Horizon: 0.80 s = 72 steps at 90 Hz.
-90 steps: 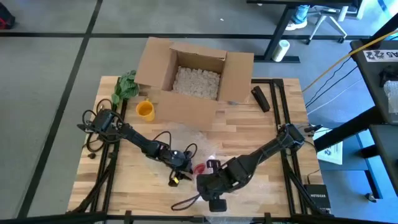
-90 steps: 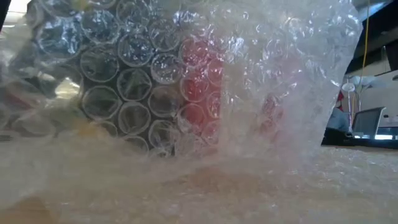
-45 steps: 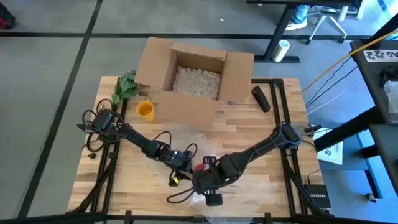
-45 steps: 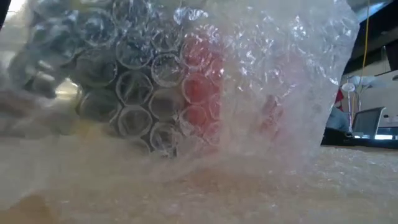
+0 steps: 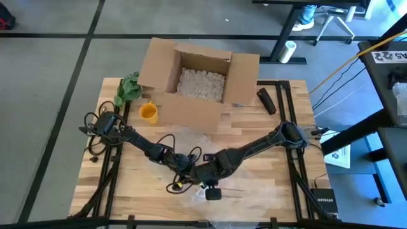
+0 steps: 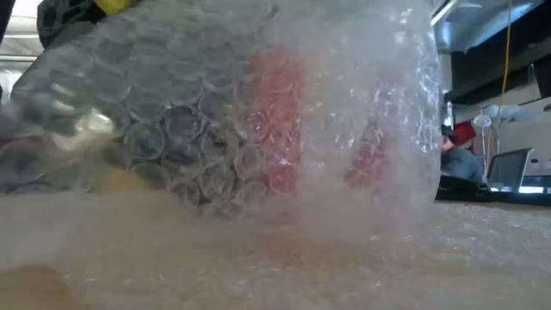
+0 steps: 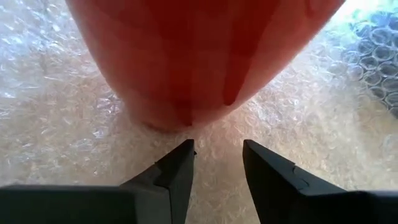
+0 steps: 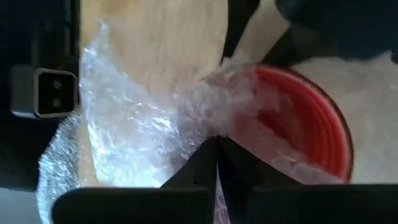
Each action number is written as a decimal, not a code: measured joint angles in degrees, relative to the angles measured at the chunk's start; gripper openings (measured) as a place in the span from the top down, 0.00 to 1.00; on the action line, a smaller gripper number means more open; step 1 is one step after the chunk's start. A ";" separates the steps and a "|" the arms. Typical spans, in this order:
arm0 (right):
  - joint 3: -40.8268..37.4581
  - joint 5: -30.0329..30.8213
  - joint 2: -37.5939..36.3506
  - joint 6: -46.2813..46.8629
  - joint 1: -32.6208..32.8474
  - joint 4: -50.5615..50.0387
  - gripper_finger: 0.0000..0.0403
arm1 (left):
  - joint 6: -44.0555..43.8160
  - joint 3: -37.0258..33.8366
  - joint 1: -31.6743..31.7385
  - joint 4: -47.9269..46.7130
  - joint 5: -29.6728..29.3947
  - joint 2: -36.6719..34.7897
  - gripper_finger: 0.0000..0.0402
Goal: Wrap mug
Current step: Wrap the red mug with the bubble wrap
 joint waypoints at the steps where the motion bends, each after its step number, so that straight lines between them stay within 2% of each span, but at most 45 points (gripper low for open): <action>1: -0.31 -0.29 0.00 -0.03 -0.10 0.55 1.00 | 0.00 0.00 0.00 0.00 0.00 0.00 0.70; 26: -7.21 -6.52 -0.19 0.36 -0.80 8.98 1.00 | 0.17 0.00 0.00 0.02 0.00 0.00 0.70; 72: -8.58 -3.94 -0.20 -1.04 -2.13 9.19 1.00 | 0.34 0.00 0.00 1.29 0.00 0.00 0.70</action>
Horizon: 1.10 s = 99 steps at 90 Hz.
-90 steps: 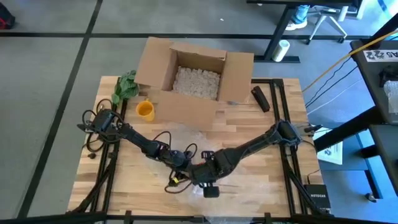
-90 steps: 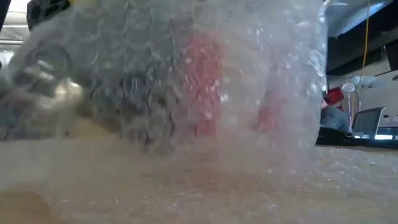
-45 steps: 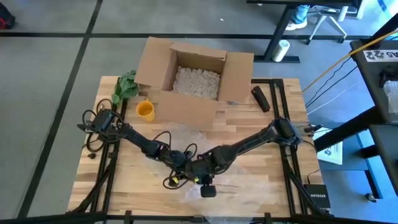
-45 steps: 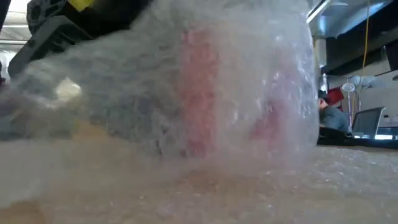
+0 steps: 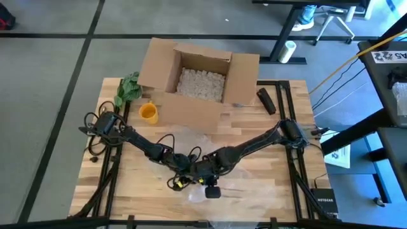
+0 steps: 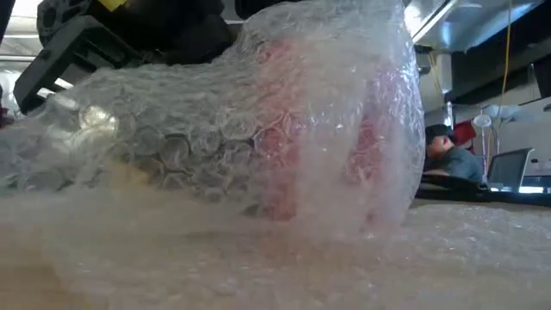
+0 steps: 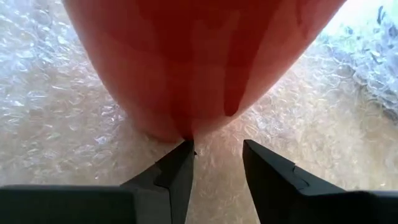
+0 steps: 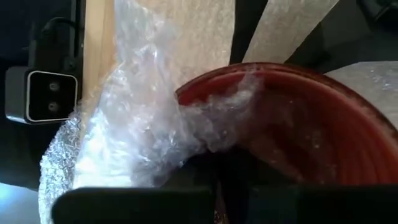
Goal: Wrap mug
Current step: Wrap the red mug with the bubble wrap
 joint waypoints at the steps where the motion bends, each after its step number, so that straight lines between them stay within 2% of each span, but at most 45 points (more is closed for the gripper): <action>1: 0.00 0.04 0.00 -0.01 0.00 0.01 1.00 | 0.09 0.00 0.00 0.00 0.00 0.00 0.70; 56: 2.45 0.88 0.13 -0.46 -0.11 -2.50 1.00 | 0.73 0.00 0.00 -0.04 -0.43 0.00 0.70; 70: 4.11 1.53 0.13 -0.31 -0.11 -5.73 1.00 | 0.73 0.00 0.00 0.00 -0.50 0.00 0.70; 99: 11.19 6.81 0.11 0.63 -0.09 -14.80 1.00 | 0.72 0.00 0.00 0.00 -0.52 -0.02 0.70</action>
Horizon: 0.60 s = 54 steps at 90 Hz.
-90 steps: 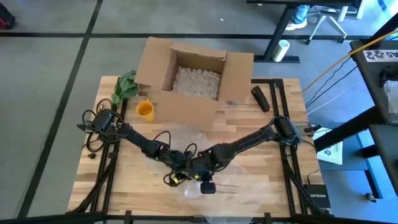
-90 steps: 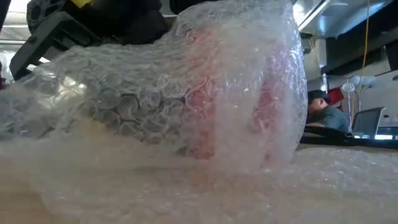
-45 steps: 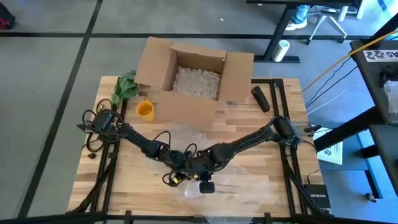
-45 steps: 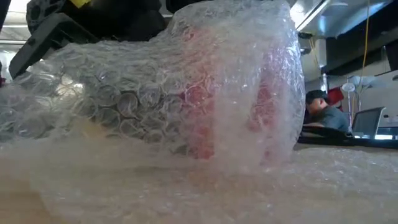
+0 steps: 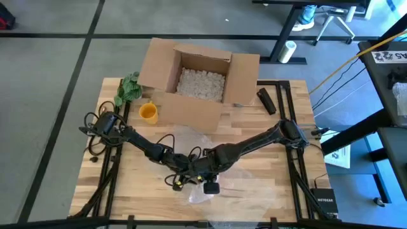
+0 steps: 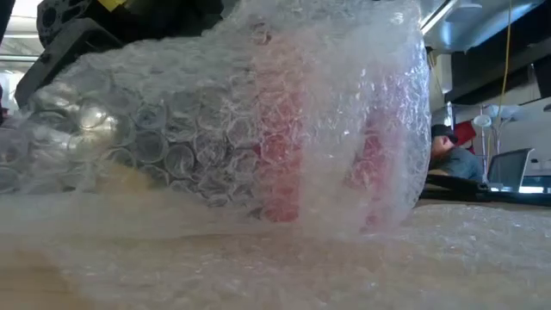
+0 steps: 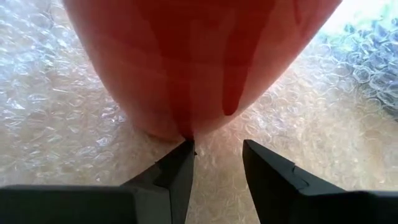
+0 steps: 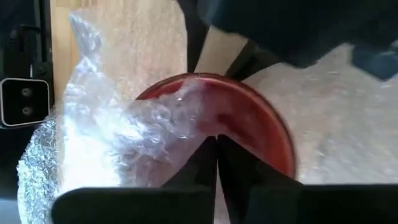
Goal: Wrap mug
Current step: Wrap the red mug with the bubble wrap
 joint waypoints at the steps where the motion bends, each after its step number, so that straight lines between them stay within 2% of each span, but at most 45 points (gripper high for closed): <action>1: 0.17 0.02 -0.01 -0.01 0.00 -0.20 1.00 | 0.00 0.00 0.00 0.00 0.00 0.00 0.70; 31: 1.83 0.08 -0.07 0.00 1.05 -3.13 1.00 | 0.00 0.00 0.00 -0.22 0.00 -0.04 0.70; 54: -4.02 -1.02 -0.18 0.00 1.12 4.01 1.00 | 0.00 0.00 0.00 -0.28 0.02 -0.04 0.70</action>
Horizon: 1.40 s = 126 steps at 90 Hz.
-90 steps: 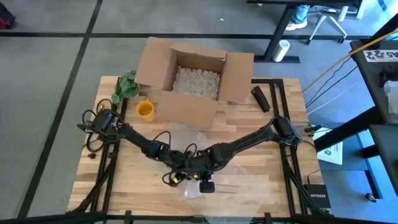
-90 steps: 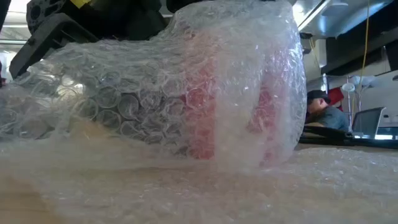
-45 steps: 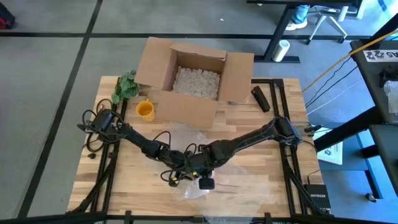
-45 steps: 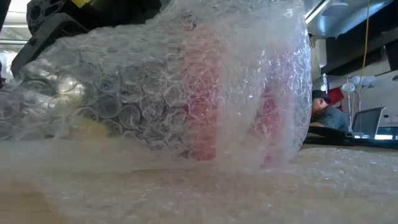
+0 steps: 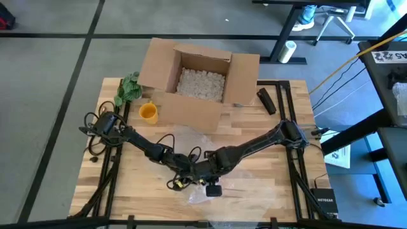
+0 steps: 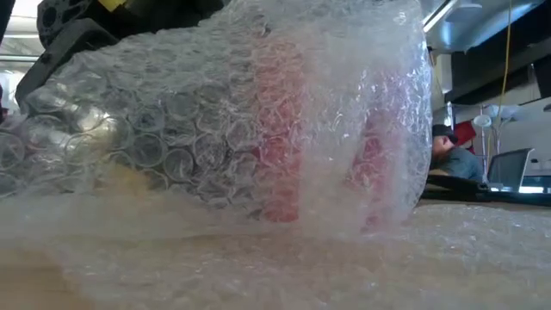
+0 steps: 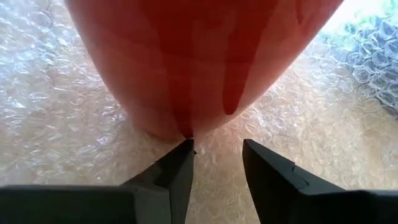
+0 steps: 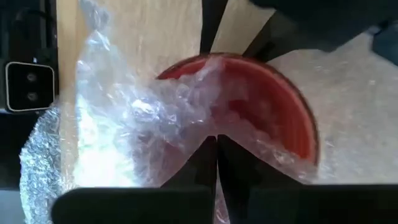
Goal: Wrap mug
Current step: Wrap the red mug with the bubble wrap
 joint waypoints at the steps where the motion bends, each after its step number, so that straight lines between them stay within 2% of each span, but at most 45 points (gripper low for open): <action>1: -0.40 -0.20 0.00 -0.01 -0.01 0.52 1.00 | 0.01 0.00 0.00 0.00 -0.01 0.00 0.70; 30: -8.59 -4.87 -0.44 0.00 -0.47 11.97 1.00 | 0.15 0.00 0.00 0.00 0.00 0.00 0.70; 47: -8.90 -5.13 -0.43 0.26 -0.51 12.51 1.00 | -0.26 0.00 0.00 -0.24 0.00 0.00 0.70; 67: -7.18 -5.22 -0.02 0.24 -0.45 11.14 1.00 | -0.24 0.00 0.00 -0.22 0.00 0.00 0.70; 126: 2.05 -1.28 0.24 -0.70 -0.31 -2.79 1.00 | -0.22 0.00 0.01 -0.17 0.00 0.00 0.70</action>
